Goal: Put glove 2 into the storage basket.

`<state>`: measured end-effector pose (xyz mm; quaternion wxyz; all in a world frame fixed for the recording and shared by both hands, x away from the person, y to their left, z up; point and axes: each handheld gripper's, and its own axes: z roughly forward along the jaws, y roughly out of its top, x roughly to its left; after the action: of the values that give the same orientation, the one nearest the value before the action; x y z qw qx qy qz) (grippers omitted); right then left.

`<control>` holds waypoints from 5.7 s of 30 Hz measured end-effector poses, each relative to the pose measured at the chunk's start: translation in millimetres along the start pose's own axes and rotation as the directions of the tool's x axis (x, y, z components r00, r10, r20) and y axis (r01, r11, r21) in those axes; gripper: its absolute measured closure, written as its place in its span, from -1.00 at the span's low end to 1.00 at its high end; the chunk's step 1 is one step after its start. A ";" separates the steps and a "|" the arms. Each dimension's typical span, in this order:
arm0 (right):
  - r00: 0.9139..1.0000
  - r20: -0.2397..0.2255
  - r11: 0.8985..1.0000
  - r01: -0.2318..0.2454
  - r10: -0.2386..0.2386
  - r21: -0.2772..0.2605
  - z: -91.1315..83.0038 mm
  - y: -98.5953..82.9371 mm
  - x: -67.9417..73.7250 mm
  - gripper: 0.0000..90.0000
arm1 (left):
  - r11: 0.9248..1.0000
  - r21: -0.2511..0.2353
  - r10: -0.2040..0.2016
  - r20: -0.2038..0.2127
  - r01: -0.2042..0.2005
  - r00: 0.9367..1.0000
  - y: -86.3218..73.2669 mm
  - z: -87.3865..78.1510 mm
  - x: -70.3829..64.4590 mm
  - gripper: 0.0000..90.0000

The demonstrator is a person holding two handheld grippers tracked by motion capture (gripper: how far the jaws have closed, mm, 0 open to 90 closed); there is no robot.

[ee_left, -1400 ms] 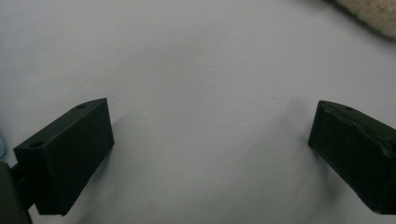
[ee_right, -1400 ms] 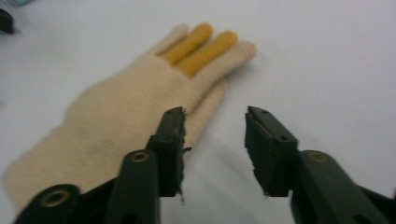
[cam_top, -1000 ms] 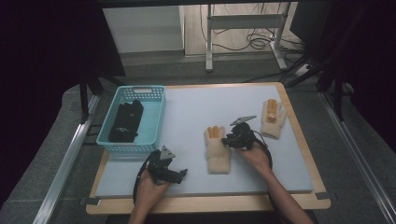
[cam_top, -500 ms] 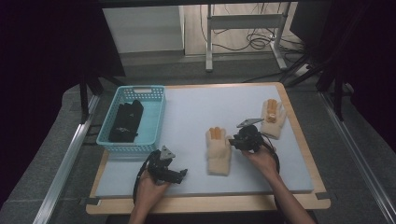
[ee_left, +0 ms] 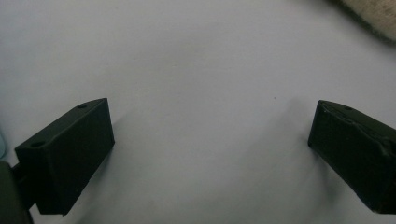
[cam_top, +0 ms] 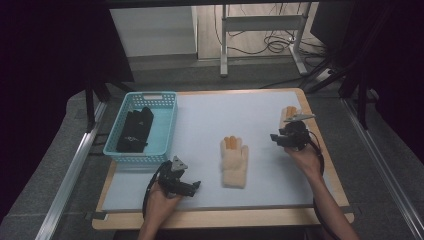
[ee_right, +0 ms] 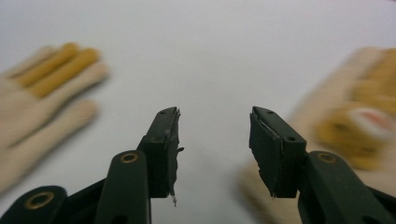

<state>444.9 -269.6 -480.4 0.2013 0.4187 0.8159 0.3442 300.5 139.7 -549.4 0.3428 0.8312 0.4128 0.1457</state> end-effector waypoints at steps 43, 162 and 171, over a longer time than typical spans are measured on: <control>0.999 0.013 0.999 -0.032 0.032 -0.016 14.6 -0.2 -52.9 0.31 | 1.000 0.002 0.000 0.001 0.000 1.000 0.1 -0.1 0.2 -0.98; 0.980 -0.170 0.994 0.102 -0.107 -0.034 -20.5 -49.8 97.7 -0.10 | 1.000 -0.001 -0.001 -0.005 0.001 1.000 0.0 0.0 -0.9 -0.98; 0.995 -0.081 0.998 0.049 -0.053 -0.045 -35.6 -64.0 64.6 -0.29 | 1.000 0.002 -0.005 -0.002 0.005 1.000 0.2 0.0 -0.6 -0.97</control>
<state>351.4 -256.8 -505.5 0.1852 0.3789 0.8263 0.3733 300.2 139.2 -549.3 0.3418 0.8303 0.4155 0.1455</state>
